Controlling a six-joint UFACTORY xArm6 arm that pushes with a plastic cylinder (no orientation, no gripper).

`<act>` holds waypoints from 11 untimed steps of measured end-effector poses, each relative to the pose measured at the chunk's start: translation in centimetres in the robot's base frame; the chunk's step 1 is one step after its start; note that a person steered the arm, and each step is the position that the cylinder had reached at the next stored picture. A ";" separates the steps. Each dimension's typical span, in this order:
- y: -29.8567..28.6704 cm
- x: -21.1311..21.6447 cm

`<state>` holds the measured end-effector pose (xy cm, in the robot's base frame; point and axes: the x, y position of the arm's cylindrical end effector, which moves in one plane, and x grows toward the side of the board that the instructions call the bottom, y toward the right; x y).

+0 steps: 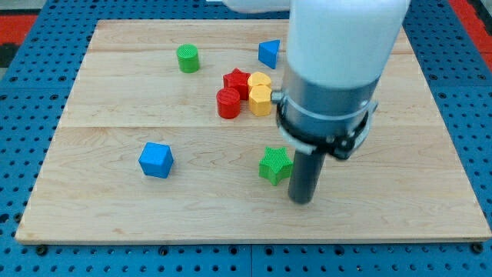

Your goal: Move the blue cube to the left of the red circle

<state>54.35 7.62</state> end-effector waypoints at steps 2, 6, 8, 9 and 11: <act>-5.4 2.0; -22.1 -1.2; -18.4 -10.7; -11.5 -10.3; -16.4 -10.6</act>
